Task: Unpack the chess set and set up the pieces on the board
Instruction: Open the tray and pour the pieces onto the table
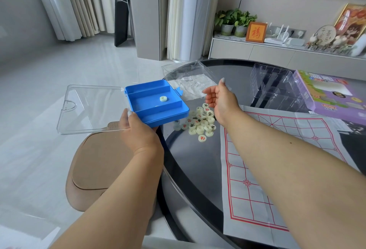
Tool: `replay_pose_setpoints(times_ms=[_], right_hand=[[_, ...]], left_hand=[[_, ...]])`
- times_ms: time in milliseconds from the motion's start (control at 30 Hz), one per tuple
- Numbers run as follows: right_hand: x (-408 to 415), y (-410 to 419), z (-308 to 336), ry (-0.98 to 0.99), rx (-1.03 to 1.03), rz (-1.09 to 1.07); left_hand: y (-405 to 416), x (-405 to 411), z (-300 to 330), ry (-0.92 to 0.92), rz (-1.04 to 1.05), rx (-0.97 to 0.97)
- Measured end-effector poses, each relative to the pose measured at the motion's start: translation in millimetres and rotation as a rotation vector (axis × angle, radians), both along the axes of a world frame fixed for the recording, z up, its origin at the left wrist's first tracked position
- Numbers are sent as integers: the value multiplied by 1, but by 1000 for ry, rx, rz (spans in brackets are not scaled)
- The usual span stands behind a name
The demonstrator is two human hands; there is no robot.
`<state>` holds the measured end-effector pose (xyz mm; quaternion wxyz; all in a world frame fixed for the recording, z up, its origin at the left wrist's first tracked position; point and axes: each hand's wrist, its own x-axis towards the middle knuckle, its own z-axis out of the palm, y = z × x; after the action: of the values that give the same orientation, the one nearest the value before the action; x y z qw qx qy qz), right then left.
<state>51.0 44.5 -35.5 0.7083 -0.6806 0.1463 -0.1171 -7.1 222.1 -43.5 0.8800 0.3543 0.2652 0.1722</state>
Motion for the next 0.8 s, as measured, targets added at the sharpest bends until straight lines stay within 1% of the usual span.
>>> replay_pose_setpoints(times_ms=[67, 133, 233, 300, 367, 500, 567, 633, 800], right_hand=[[0, -1, 5, -21, -3, -33], [0, 3, 12, -74, -54, -44], [-1, 15, 26, -176, -223, 24], [-4, 27, 37, -220, -407, 140], [-6, 39, 44, -227, -644, 269], [-8, 58, 47, -147, -1195, 474], [-8, 65, 46, -94, -1394, 509], [-10, 74, 46, -85, -1452, 508], [-14, 95, 43, -112, -1326, 556]], left_hand=[[0, -1, 2, -2, -4, 1], [1, -2, 3, 1, -13, 20], [1, -5, 3, -4, -28, 52], [0, -7, 4, -21, -40, 75], [-2, -8, 4, -44, -50, 90], [-6, -10, 7, -101, -60, 100], [-7, -11, 7, -119, -63, 121], [-7, -11, 8, -128, -68, 120], [-7, -9, 6, -145, -82, 103]])
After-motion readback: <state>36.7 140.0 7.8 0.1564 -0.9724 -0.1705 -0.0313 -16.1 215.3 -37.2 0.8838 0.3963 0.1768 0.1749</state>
